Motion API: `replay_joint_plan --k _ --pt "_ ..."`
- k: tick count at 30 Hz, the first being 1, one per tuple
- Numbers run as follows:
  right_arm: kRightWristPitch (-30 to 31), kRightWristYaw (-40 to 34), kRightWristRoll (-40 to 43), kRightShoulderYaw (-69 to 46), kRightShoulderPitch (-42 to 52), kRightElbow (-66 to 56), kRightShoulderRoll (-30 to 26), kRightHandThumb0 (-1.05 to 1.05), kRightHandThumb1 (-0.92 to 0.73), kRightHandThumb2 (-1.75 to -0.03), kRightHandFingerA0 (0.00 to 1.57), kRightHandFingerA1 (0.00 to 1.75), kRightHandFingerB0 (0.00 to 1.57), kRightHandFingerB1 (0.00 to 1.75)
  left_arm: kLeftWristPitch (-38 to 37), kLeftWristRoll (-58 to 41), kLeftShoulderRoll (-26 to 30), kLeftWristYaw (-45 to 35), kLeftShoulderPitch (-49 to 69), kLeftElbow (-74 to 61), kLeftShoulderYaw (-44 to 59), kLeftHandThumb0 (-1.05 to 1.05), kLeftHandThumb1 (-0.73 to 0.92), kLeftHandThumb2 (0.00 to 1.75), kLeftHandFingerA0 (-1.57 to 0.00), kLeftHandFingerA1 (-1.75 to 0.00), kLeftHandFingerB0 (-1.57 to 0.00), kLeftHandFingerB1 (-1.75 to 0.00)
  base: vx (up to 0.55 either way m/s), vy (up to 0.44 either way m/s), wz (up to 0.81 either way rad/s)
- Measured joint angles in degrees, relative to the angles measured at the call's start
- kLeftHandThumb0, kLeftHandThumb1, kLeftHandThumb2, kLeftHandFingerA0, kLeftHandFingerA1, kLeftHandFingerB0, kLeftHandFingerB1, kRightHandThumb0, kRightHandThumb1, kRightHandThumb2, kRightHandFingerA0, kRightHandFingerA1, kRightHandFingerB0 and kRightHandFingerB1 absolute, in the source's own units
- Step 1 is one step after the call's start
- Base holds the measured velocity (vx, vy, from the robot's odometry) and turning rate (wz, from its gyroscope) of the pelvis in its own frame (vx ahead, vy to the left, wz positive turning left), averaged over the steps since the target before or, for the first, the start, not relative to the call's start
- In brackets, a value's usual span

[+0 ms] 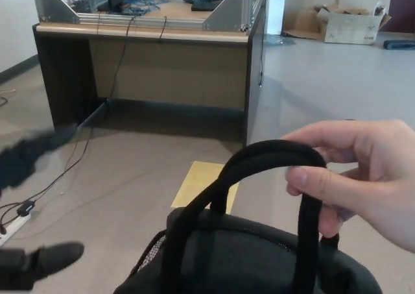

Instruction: A person hands over a black lunchbag to the robot and the robot uses its left hand to grab the strips of the lunchbag, the gives it back to the person.

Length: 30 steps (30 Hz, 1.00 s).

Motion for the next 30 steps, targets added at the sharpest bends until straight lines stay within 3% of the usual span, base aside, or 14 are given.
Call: replay_joint_plan --k 1,2,3,4,5,6,10,17,19,20,21,23,29,30 --pt "0.0 0.0 0.0 0.0 0.0 0.0 0.0 -0.69 -0.64 -1.06 0.32 0.58 0.13 0.46 0.8 -0.7 0.9 0.0 -0.6 -1.7 0.3 -0.67 0.42 0.82 0.00 -0.22 -0.11 -0.29 0.00 0.000 0.00" --pt "0.0 0.0 0.0 0.0 0.0 0.0 0.0 -0.69 -0.64 -1.06 0.32 0.58 0.13 0.46 1.9 -1.6 2.2 0.1 -1.6 -4.0 0.6 -0.67 0.42 0.82 0.00 -0.22 -0.11 -0.29 0.00 0.000 0.00" --pt "0.0 0.0 0.0 0.0 0.0 0.0 0.0 -0.78 -0.81 -0.66 0.36 0.47 0.27 0.37 2.9 -2.3 3.1 0.1 -2.7 -5.8 0.6 -0.74 0.42 0.70 -0.07 -0.19 -0.11 -0.23 0.00 0.000 0.00" --pt "0.0 0.0 0.0 0.0 0.0 0.0 0.0 -0.78 -0.81 -0.66 0.36 0.47 0.27 0.37 3.8 -3.1 4.1 0.2 -3.7 -7.7 0.6 -0.74 0.42 0.70 -0.07 -0.19 -0.11 -0.23 0.00 0.000 0.00" --pt "0.0 0.0 0.0 0.0 0.0 0.0 0.0 -0.80 -0.66 -0.96 0.31 0.55 0.23 0.48 4.5 -3.6 4.7 0.2 -4.6 -9.1 0.6 -0.69 0.51 0.56 -0.05 -0.24 -0.09 -0.25 0.00 0.000 0.00" --pt "0.0 0.0 0.0 0.0 0.0 0.0 0.0 -0.82 -0.66 -0.97 0.29 0.54 0.21 0.47 5.5 -4.3 5.4 0.3 -5.9 -10.8 0.5 -0.66 0.40 0.77 -0.06 -0.22 -0.09 -0.27 0.00 0.000 0.00" --pt "0.0 0.1 0.1 -0.1 0.0 0.0 0.0 -0.81 -0.66 -0.97 0.29 0.54 0.20 0.47 9.1 -6.3 6.9 0.7 -10.5 -16.7 -0.7 -0.63 0.39 0.81 -0.01 -0.26 -0.08 -0.32 0.00 0.000 0.00" --pt "-0.1 0.4 0.1 -0.3 0.0 0.0 0.1 -0.76 -0.65 -0.95 0.30 0.55 0.21 0.47 15.1 -7.9 6.6 1.3 -17.3 -24.5 -5.8 -0.72 0.44 0.65 -0.07 -0.20 -0.11 -0.23 0.00 0.000 0.00" --pt "-0.1 0.4 0.1 -0.3 0.0 0.0 0.1 -0.75 -0.65 -0.95 0.31 0.55 0.22 0.47 16.9 -8.2 6.4 1.4 -19.0 -26.1 -7.3 -0.63 0.38 0.82 0.00 -0.26 -0.07 -0.29 0.00 0.000 0.00" --pt "-0.1 0.4 0.1 -0.3 0.0 0.0 0.1 -0.75 -0.77 -0.66 0.36 0.48 0.25 0.38 17.8 -8.3 6.3 1.4 -19.9 -27.0 -8.2 -0.71 0.42 0.65 -0.05 -0.20 -0.08 -0.22 0.00 0.000 0.00" --pt "-0.1 0.4 0.1 -0.3 0.0 0.0 0.1 -0.67 -0.61 -1.04 0.34 0.60 0.13 0.46 18.5 -8.4 6.2 1.4 -20.5 -27.7 -8.8 -0.68 0.51 0.55 -0.03 -0.25 -0.06 -0.25 0.00 0.000 0.00" --pt "-0.1 0.4 0.1 -0.3 0.0 0.0 0.1 -0.66 -0.62 -1.05 0.34 0.59 0.13 0.46 20.5 -8.7 6.2 1.5 -22.3 -29.4 -10.5 -0.72 0.41 0.66 -0.06 -0.21 -0.09 -0.23 0.00 0.000 0.00" --pt "-0.1 0.4 0.1 -0.3 0.0 -0.3 0.1 -0.75 -0.66 -0.95 0.30 0.55 0.23 0.48 25.4 -9.8 6.2 2.4 -26.2 -33.0 -14.6 -0.71 0.42 0.81 -0.05 -0.25 -0.08 -0.23 0.00 0.000 0.00" --pt "-0.1 0.5 0.1 -0.3 0.0 -0.3 0.1 -0.75 -0.78 -0.65 0.36 0.49 0.25 0.38 26.2 -9.9 6.1 2.5 -26.7 -33.4 -15.4 -0.72 0.52 0.56 -0.05 -0.26 -0.07 -0.25 0.00 0.000 0.00"
